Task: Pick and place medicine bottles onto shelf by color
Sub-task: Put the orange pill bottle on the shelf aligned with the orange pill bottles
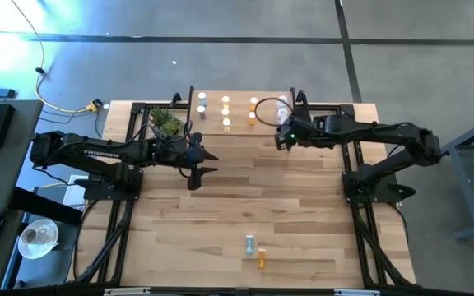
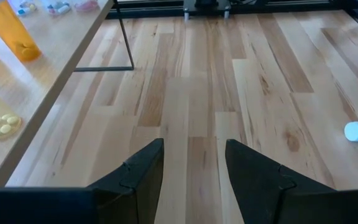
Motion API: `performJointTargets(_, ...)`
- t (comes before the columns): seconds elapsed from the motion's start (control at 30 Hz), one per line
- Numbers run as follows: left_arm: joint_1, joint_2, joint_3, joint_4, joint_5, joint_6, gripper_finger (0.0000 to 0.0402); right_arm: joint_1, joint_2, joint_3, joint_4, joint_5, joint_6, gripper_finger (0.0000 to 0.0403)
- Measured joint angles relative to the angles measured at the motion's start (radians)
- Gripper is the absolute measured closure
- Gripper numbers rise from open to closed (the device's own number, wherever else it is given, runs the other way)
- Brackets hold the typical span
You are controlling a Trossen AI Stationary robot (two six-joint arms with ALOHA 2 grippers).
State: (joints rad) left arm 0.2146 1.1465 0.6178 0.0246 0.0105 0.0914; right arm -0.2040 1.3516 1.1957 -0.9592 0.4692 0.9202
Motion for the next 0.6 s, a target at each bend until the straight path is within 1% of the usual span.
performJointTargets(0.1,0.0,0.0,0.0,-0.006,0.0,0.0,0.0238,0.053,0.001,0.0,0.001,-0.053,0.05,0.0238)
performJointTargets(0.43,0.0,0.0,0.0,-0.006,0.0,-0.008,0.0238,0.301,0.017,0.0,0.088,-0.14,0.287,0.0238)
performJointTargets(0.6,0.0,0.0,0.0,-0.005,0.0,-0.008,0.0238,0.42,0.056,0.0,0.199,-0.131,0.325,0.0238)
